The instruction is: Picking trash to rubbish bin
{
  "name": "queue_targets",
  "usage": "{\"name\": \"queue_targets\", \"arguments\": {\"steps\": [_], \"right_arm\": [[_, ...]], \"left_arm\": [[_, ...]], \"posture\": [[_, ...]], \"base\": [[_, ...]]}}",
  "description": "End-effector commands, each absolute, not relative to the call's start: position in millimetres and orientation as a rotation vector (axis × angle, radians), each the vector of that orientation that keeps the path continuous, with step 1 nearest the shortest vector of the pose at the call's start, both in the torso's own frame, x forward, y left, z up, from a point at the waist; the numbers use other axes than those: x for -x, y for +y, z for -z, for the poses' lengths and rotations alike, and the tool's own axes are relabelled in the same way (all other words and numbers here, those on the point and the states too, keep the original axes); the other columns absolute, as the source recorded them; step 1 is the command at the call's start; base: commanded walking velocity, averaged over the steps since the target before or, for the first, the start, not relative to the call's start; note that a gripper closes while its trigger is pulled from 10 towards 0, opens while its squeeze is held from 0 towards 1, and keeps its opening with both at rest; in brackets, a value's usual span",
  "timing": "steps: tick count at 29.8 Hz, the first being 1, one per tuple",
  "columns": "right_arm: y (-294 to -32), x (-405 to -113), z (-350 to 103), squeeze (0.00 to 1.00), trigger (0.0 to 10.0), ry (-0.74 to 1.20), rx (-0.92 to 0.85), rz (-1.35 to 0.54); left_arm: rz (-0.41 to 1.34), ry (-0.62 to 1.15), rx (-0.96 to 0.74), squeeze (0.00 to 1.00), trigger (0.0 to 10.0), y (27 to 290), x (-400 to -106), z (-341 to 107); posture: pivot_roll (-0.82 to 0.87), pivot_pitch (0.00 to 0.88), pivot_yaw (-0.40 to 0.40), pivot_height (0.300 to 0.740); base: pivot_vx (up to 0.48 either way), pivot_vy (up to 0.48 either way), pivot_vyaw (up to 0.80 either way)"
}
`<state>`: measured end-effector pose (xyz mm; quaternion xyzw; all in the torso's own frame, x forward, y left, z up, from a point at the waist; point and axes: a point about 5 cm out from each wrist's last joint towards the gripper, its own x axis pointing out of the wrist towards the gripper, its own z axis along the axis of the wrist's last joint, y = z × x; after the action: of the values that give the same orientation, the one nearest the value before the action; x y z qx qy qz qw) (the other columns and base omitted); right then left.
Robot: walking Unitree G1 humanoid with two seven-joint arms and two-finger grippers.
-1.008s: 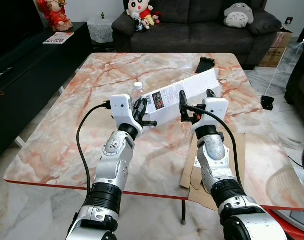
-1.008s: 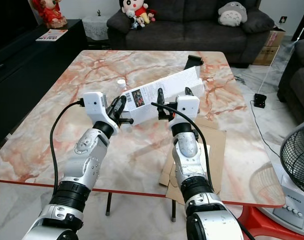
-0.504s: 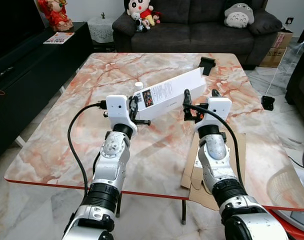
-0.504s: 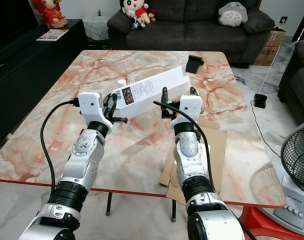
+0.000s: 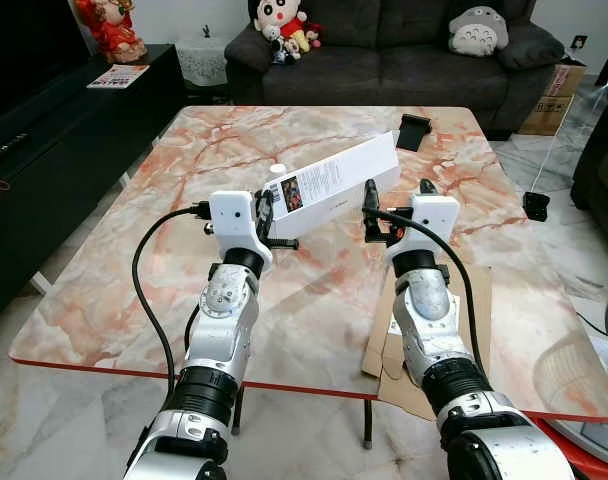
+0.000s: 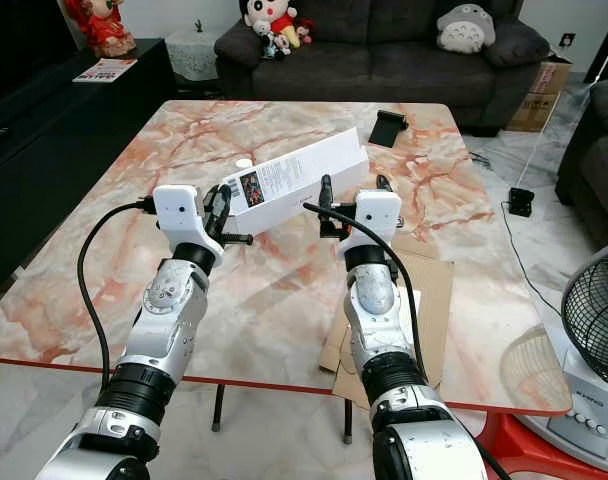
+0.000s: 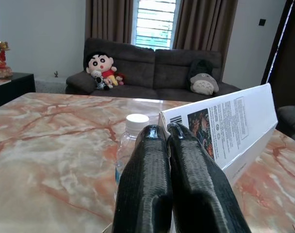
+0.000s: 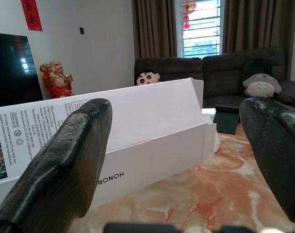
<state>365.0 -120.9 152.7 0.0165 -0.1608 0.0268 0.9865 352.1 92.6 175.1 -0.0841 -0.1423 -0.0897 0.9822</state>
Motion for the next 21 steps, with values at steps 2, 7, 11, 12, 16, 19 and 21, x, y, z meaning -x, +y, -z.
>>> {"name": "queue_targets", "arguments": {"steps": [2,7,11,12,16,19,21], "right_arm": [[-116.9,-363.6,-151.1,0.0,10.0,-0.32,-0.028,-0.071],[-116.8,-363.5,-151.1,0.0,10.0,-0.32,-0.028,-0.075],[-116.5,-363.6,-151.4,0.0,10.0,-0.32,-0.028,-0.077],[-116.5,-363.6,-151.5,0.0,10.0,-0.321,-0.029,-0.077],[-115.5,-363.7,-150.9,0.0,10.0,-0.317,-0.028,-0.082],[-114.6,-363.3,-149.3,0.0,10.0,-0.31,-0.028,-0.086],[-114.5,-363.2,-148.9,0.0,10.0,-0.308,-0.027,-0.087]], "left_arm": [[0.184,-0.293,0.157,0.0,10.0,91.2,-352.7,-176.1],[0.179,-0.297,0.158,0.0,10.0,92.2,-353.1,-176.6],[0.169,-0.307,0.155,0.0,10.0,95.2,-353.3,-177.7],[0.169,-0.307,0.155,0.0,10.0,95.4,-353.4,-177.8],[0.167,-0.311,0.154,0.0,10.0,96.5,-353.7,-178.3],[0.166,-0.312,0.154,0.0,10.0,96.8,-353.9,-178.5],[0.166,-0.312,0.154,0.0,10.0,96.7,-353.8,-178.4]], "posture": [[0.03,0.0,0.044,0.74],[0.03,0.0,0.042,0.74],[0.03,0.0,0.042,0.74],[0.03,0.0,0.042,0.74],[0.03,0.0,0.042,0.74],[0.03,0.0,0.041,0.74],[0.03,0.0,0.042,0.74]], "base": [[0.0,0.0,0.0],[0.0,0.0,0.0],[0.0,0.0,0.0],[0.0,0.0,0.0],[0.0,0.0,0.0],[0.0,0.0,0.0],[0.0,0.0,0.0]]}}
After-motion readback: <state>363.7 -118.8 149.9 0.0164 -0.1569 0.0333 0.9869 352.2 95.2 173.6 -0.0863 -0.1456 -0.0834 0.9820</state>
